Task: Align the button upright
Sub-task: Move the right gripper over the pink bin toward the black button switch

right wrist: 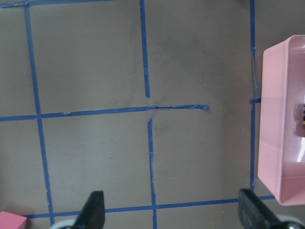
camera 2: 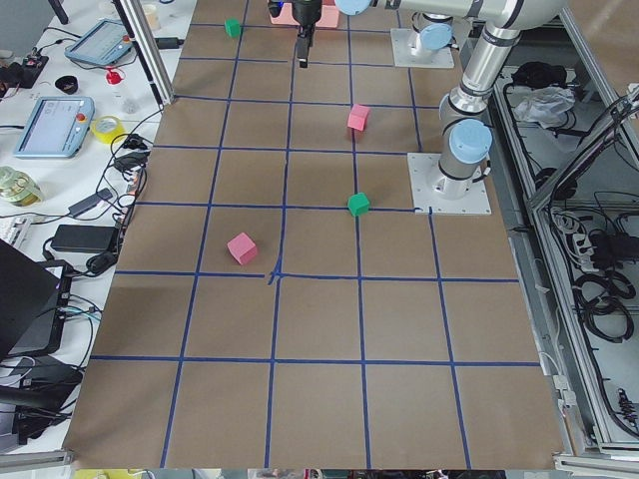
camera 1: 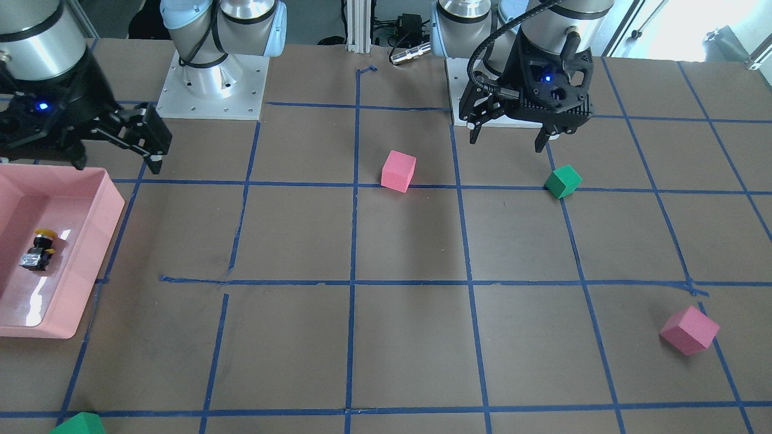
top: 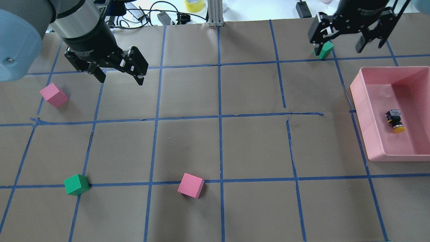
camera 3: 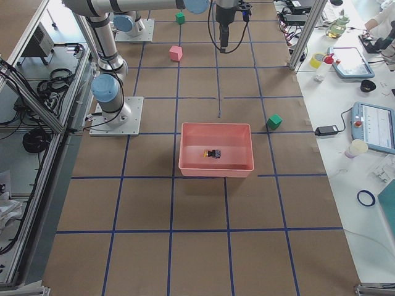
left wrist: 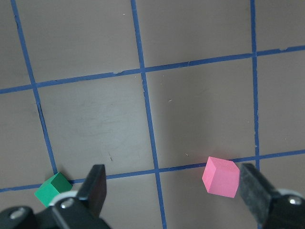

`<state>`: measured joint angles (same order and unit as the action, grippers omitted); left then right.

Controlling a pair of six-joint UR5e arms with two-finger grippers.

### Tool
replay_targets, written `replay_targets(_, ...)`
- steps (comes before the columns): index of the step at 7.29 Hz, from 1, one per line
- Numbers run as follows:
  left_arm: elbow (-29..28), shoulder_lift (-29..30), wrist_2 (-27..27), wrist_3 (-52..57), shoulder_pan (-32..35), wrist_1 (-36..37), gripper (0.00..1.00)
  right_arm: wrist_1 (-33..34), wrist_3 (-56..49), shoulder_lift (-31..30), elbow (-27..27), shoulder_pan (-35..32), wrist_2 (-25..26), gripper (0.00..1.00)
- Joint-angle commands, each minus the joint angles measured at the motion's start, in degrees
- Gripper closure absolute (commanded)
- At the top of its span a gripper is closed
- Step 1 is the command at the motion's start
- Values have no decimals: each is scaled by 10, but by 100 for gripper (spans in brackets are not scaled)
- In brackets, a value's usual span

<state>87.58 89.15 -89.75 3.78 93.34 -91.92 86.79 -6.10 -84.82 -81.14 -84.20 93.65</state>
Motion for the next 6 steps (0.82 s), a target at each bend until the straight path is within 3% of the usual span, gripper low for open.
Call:
replay_targets(1, 0, -2, 0, 1, -1, 0, 0, 64, -153, 18, -39, 119, 1, 1)
replay_targets(4, 0, -3, -1, 1, -2, 0, 0, 275, -264, 83, -132, 281, -28, 1)
replay_targets(6, 0, -3, -1, 1, -3, 0, 0, 312, -263, 128, -148, 286, -29, 2)
